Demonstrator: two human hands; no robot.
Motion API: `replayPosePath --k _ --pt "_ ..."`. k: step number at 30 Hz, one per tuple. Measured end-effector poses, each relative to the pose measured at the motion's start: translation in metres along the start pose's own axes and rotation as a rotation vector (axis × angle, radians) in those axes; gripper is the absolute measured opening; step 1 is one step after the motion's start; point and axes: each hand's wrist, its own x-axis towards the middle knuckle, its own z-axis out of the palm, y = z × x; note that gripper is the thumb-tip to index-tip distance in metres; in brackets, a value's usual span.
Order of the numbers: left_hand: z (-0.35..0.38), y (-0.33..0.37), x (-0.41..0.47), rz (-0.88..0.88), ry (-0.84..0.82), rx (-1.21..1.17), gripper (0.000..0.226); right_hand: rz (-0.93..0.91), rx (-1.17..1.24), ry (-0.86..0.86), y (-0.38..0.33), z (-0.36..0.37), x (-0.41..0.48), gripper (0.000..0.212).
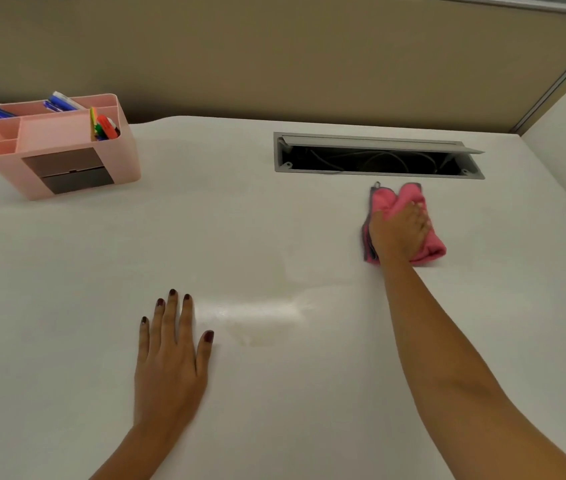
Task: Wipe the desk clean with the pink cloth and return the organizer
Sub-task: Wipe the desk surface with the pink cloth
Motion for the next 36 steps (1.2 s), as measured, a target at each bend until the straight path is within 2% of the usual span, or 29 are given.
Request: replayPosePath --k 6,10,17,21,25,29,33,36 --pt "0.001 -0.001 0.0 -0.006 0.006 0.008 0.072 -0.365 -0.024 -0.14 -0.067 0.025 -0.039 0.066" --pt "0.003 -0.002 0.0 -0.002 0.008 0.008 0.072 -0.526 -0.021 -0.227 -0.091 0.036 -0.071 0.067" --pt "0.003 -0.002 0.0 -0.004 0.021 -0.003 0.07 -0.825 0.133 -0.358 -0.123 0.033 -0.155 0.062" --pt "0.002 -0.002 0.001 -0.002 0.015 -0.008 0.081 -0.987 0.169 -0.403 -0.131 0.033 -0.214 0.06" --pt "0.002 -0.004 0.001 0.001 0.04 -0.072 0.093 -0.998 0.211 -0.405 -0.117 0.028 -0.233 0.056" --pt "0.001 -0.006 -0.003 -0.019 0.067 -0.155 0.08 -0.935 0.178 -0.352 -0.091 0.015 -0.227 0.054" --pt "0.001 -0.006 -0.005 -0.011 0.078 -0.164 0.077 -0.687 0.164 -0.244 -0.045 -0.002 -0.2 0.054" --pt "0.002 -0.006 -0.005 -0.008 0.082 -0.166 0.077 -0.429 0.129 -0.154 -0.013 -0.015 -0.173 0.055"
